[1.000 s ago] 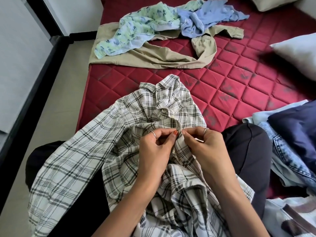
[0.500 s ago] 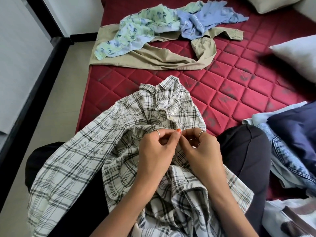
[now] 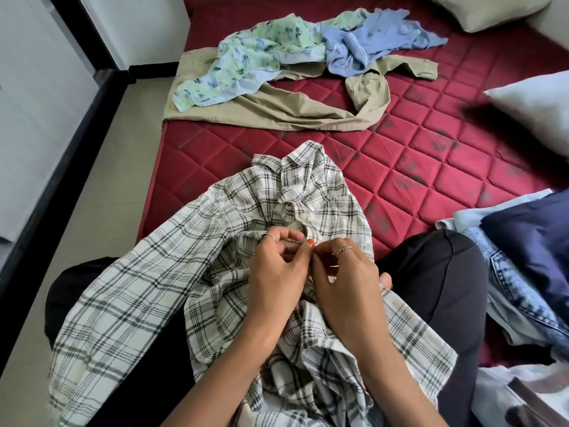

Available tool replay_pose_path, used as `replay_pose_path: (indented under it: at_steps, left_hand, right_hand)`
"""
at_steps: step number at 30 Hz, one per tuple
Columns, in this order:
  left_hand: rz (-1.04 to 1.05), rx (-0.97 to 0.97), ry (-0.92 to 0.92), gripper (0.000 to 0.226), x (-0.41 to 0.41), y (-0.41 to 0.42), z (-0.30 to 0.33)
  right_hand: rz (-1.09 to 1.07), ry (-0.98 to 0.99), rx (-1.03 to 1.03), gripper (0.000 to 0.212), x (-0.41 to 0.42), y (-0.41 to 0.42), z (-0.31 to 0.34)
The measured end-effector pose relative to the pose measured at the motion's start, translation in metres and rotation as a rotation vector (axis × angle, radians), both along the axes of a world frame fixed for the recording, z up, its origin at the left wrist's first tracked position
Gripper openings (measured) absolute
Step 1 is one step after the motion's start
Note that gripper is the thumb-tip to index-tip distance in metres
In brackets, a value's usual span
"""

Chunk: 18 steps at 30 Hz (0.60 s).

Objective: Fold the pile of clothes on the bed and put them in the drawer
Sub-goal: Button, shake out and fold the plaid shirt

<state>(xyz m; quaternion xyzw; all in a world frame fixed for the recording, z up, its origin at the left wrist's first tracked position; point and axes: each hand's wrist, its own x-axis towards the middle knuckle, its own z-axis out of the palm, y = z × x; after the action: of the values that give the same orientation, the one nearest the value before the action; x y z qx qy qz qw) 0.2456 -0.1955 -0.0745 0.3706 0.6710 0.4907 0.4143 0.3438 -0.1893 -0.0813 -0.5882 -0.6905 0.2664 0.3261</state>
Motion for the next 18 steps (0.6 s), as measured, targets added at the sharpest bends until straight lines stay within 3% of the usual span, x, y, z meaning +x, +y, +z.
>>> replay_pose_path:
  at_steps: [14,18]
  left_hand:
    - [0.034,-0.079,-0.034,0.017,0.0013,0.0041,-0.0059]
    - [0.024,-0.072,0.040,0.018,0.0016,0.0037,-0.0078]
  right_hand:
    - [-0.010,-0.109,0.040,0.006,-0.0051,-0.0058,0.0048]
    - [-0.017,0.020,-0.030,0.003,-0.0021,-0.0025,0.0081]
